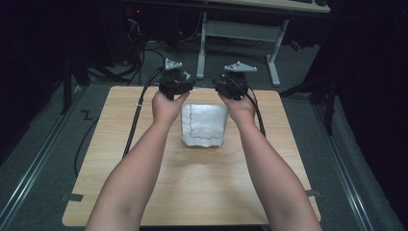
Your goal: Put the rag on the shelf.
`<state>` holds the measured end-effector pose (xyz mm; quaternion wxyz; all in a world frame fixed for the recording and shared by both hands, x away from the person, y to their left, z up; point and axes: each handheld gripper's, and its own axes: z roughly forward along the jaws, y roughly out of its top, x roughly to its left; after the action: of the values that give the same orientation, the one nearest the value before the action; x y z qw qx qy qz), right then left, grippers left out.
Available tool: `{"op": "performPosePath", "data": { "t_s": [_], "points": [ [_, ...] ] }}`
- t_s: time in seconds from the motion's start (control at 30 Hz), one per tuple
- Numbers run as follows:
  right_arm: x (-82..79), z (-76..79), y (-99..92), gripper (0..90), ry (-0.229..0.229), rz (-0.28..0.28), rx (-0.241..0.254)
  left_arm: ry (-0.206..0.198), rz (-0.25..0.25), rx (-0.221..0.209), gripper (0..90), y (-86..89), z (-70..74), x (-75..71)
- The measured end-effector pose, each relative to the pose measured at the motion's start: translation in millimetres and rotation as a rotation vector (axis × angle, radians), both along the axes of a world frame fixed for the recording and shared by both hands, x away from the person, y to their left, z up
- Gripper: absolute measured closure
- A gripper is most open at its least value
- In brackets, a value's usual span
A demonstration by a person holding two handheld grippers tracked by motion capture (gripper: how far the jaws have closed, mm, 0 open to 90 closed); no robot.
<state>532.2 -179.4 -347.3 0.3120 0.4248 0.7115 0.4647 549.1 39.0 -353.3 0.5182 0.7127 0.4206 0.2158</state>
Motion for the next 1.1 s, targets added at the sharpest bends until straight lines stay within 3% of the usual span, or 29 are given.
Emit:
{"op": "performPosePath", "data": {
  "t_s": [0.17,0.33,0.53,0.67,0.7,0.77,0.83,0.97,1.1],
  "points": [
    [-3.6,-1.0,1.7,61.1,0.0,0.005,0.0,-0.013,-0.002,-0.001,54.9,1.5,1.3,-5.4],
    [-11.8,-2.4,0.0,59.8,-0.014,0.024,0.007,-0.034,-0.016,0.018,54.8,1.6,1.5,-19.8],
    [-35.1,-2.9,-7.1,58.1,-0.04,0.027,0.024,-0.065,-0.042,0.064,52.2,2.6,-5.8,-45.3],
    [-50.3,-4.4,-12.0,57.5,-0.058,0.024,0.019,-0.073,-0.036,0.049,51.5,6.6,-8.6,-54.6],
    [-54.0,-4.8,-13.7,57.4,-0.064,0.028,0.02,-0.092,-0.029,0.048,51.4,10.4,-8.2,-61.6],
    [-61.5,-6.2,-16.6,56.7,-0.067,0.03,0.027,-0.098,-0.021,0.061,51.4,12.2,-7.1,-65.1],
    [-65.0,-7.1,-17.9,56.4,-0.072,0.029,0.022,-0.111,-0.022,0.079,51.1,14.9,-5.6,-72.2],
    [-77.6,-10.8,-23.5,53.9,-0.065,0.034,-0.004,-0.135,-0.033,0.072,51.0,26.0,-4.5,-91.4],
    [-89.0,-14.8,-26.5,52.9,-0.069,0.039,-0.024,-0.131,-0.039,0.075,50.4,32.5,-7.0,-101.5]
  ]
}}
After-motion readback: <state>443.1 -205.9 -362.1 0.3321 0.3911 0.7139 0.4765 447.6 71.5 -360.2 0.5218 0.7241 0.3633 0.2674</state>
